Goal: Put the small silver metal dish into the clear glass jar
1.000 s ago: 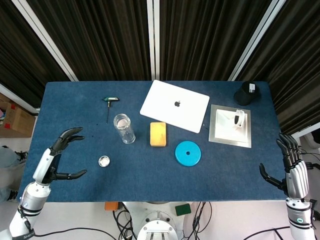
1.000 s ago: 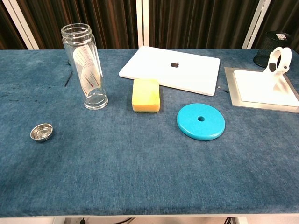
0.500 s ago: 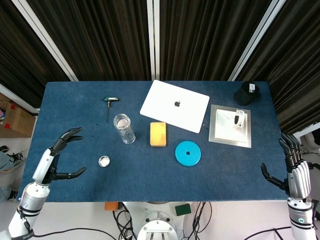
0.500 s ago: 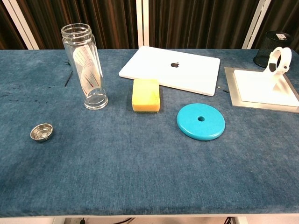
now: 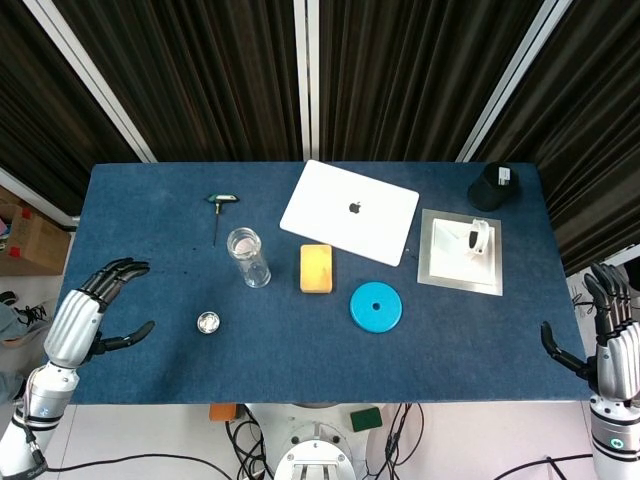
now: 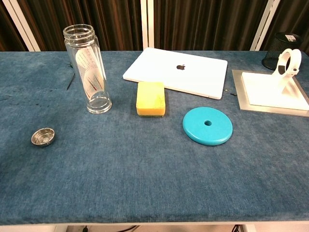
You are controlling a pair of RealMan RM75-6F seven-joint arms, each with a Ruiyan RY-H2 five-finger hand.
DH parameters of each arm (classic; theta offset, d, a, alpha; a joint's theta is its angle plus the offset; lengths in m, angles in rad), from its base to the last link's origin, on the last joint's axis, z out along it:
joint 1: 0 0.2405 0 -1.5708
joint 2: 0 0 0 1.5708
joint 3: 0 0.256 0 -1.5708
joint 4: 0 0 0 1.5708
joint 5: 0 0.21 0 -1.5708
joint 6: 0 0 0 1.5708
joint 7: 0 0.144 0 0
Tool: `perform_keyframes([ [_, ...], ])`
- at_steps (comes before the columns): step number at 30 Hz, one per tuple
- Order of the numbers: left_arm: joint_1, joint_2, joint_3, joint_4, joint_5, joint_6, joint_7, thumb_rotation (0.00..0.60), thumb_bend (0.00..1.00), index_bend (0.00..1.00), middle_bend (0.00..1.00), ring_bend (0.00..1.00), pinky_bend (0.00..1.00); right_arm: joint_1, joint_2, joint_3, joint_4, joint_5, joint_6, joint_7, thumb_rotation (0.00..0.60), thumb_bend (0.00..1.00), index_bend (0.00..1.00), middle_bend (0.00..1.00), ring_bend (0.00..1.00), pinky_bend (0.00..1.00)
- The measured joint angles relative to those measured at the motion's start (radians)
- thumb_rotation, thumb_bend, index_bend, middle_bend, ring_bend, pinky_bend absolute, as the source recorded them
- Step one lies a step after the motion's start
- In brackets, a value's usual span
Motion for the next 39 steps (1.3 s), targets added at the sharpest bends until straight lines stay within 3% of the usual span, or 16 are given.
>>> perform_keyframes([
  [12,-0.032,-0.038,0.046,0.224,0.007,-0.172,0.209,0.600,0.20,0.24,0.23,0.17,0.29,0.001,0.010,-0.003,-0.034,-0.023,0.006,-0.045,0.600,0.39,0.00,0.00,0.00,0.04],
  [20,-0.097,-0.118,0.078,0.302,0.051,-0.275,0.229,0.600,0.20,0.24,0.23,0.17,0.29,0.008,0.009,-0.013,-0.042,-0.043,-0.003,-0.069,0.600,0.39,0.00,0.00,0.00,0.04],
  [31,-0.178,-0.247,0.083,0.447,0.121,-0.272,0.193,0.600,0.20,0.26,0.24,0.19,0.30,0.009,0.007,-0.017,-0.041,-0.033,-0.020,-0.073,0.600,0.39,0.00,0.00,0.00,0.04],
  [39,-0.219,-0.321,0.097,0.597,0.164,-0.239,0.137,0.600,0.21,0.33,0.31,0.25,0.38,0.007,0.009,-0.014,-0.034,-0.021,-0.024,-0.072,0.600,0.39,0.00,0.00,0.00,0.04],
])
